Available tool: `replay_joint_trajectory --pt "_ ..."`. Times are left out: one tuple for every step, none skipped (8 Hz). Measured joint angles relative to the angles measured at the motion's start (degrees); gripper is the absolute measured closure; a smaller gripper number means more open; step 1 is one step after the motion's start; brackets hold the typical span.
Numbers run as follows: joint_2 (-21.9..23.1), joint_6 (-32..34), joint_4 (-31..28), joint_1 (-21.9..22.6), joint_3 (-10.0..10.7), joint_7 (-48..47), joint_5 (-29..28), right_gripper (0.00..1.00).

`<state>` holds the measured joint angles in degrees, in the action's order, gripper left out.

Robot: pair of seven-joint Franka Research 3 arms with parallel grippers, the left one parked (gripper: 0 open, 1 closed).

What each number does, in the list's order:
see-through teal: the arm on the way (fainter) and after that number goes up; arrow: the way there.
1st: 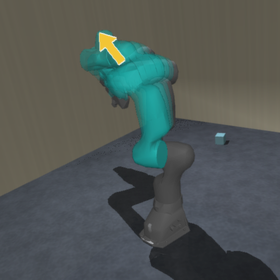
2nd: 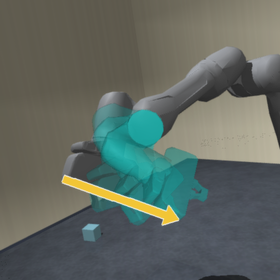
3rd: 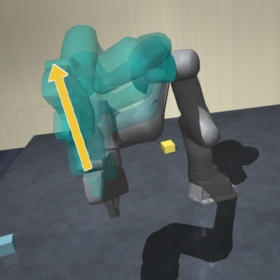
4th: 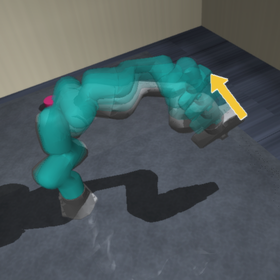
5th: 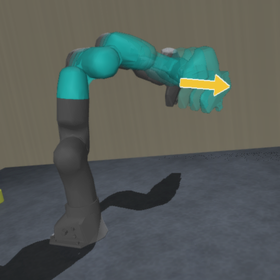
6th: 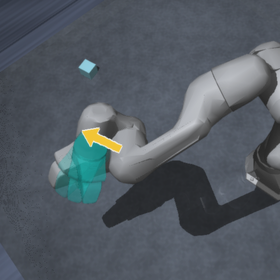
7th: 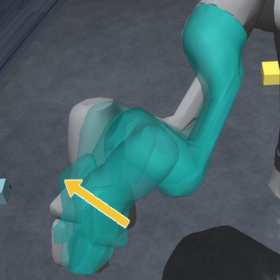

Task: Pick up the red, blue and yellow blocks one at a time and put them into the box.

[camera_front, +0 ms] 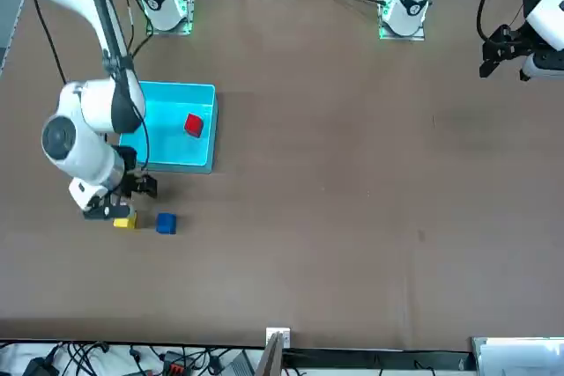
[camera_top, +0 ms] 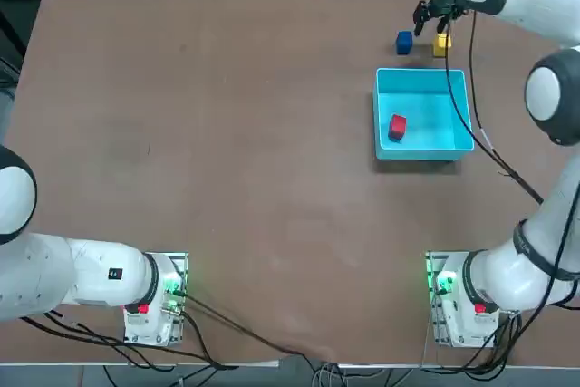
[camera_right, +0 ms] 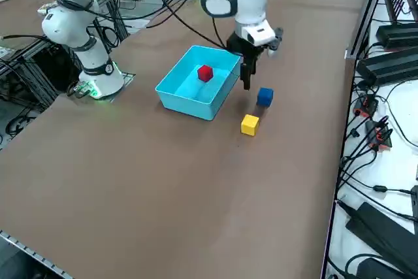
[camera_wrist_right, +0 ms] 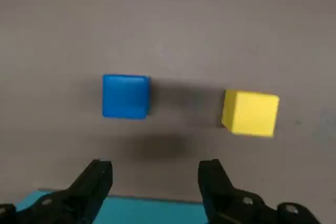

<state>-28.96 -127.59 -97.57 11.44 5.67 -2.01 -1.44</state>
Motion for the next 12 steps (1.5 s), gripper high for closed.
replay_joint_trajectory --pt "-2.7 0.0 3.2 0.1 -0.4 0.0 -0.1 0.00" --pt "-5.2 0.0 6.0 0.2 -0.7 -0.2 -0.1 0.00" --pt "-7.4 0.0 8.2 0.3 -0.9 -0.9 -0.1 0.00" --pt "-9.8 0.0 10.4 0.5 -0.9 -2.3 -0.1 0.00" --pt "-12.2 -0.3 12.2 0.8 -1.0 -3.6 -0.2 0.00" --pt "-14.1 -1.3 13.4 1.2 -1.1 -4.7 -0.2 0.00" --pt "-15.4 -2.2 14.0 1.7 -1.1 -5.1 -0.2 0.00" --pt "-16.2 -2.4 14.2 2.1 -1.1 -5.2 -0.1 0.00" --pt "-16.7 -2.4 14.3 2.3 -1.1 -5.2 -0.1 0.00" --pt "-17.1 -2.5 14.3 2.2 -1.1 -5.2 -0.1 0.01" --pt "-17.1 -2.6 14.3 2.2 -1.0 -5.2 -0.1 0.05" --pt "-17.1 -2.6 14.4 2.2 -1.0 -5.2 -0.1 0.12"
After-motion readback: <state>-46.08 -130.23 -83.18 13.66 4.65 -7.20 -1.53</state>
